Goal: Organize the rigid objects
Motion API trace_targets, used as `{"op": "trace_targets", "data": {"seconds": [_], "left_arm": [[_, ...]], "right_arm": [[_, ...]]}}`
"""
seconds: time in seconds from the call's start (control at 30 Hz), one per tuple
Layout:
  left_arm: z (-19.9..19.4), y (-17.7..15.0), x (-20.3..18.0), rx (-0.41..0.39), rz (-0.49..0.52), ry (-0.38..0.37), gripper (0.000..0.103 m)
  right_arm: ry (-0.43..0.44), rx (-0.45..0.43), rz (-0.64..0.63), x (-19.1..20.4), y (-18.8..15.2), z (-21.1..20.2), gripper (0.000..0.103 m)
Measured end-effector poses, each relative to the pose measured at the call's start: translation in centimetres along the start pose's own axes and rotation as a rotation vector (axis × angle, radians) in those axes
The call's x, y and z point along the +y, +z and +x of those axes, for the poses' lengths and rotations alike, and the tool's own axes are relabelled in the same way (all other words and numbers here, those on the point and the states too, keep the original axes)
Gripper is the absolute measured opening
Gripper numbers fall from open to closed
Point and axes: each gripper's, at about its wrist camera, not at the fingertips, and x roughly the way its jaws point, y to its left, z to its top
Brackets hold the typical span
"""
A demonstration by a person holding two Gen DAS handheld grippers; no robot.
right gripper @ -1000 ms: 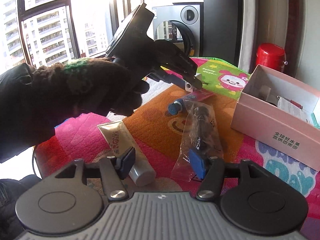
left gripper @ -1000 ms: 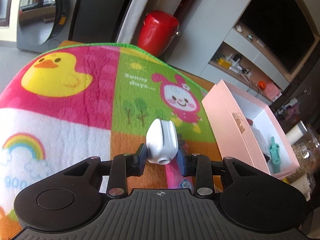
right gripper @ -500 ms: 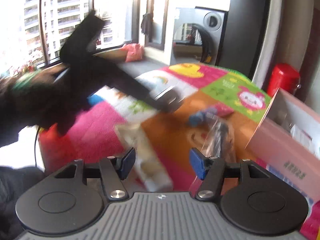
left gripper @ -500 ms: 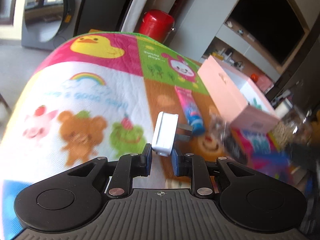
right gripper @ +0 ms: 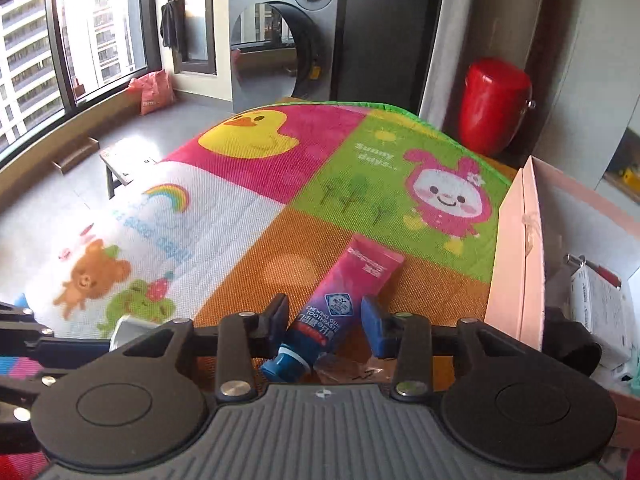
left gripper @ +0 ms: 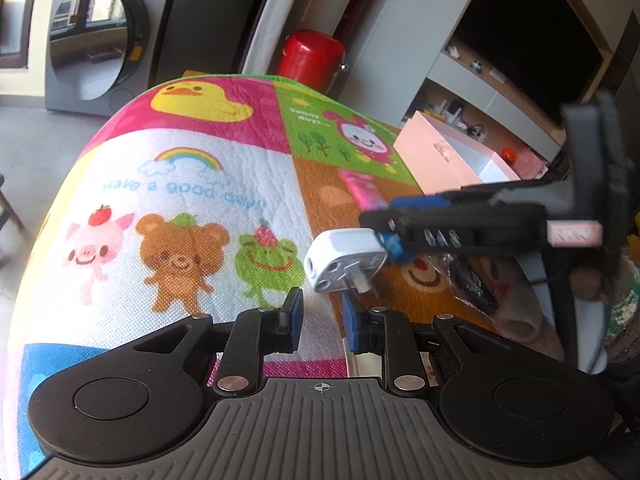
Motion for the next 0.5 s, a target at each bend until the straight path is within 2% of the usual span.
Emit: {"op": "trace_targets", "data": {"seconds": [0.1, 0.17, 0.27, 0.37, 0.5], "left_arm": [[-0.1, -0.1, -0.5, 0.002, 0.04, -0.001, 0.024], [0.0, -0.1, -1.1, 0.012, 0.079, 0.001, 0.024], [0.3, -0.4, -2.1, 0.033, 0.123, -0.007, 0.025], [0.7, -0.5, -3.1, 0.056, 0.156, -0.023, 0.025], [1.2, -0.2, -4.2, 0.081, 0.146, -0.059, 0.025]], "right_arm": [[0.071, 0.028, -0.027, 0.2, -1.3, -1.5, 0.027], [0.094, 0.043, -0.045, 0.2, -2.4, -2.7, 0.027], [0.079, 0.04, -0.069, 0.0, -4.5, -4.9, 0.027], [0.097, -0.02, -0.061, -0.9, -6.3, -7.8, 0.027], [0.033, -0.119, -0.022, -2.9, -8.5, -11.1, 0.043]]}}
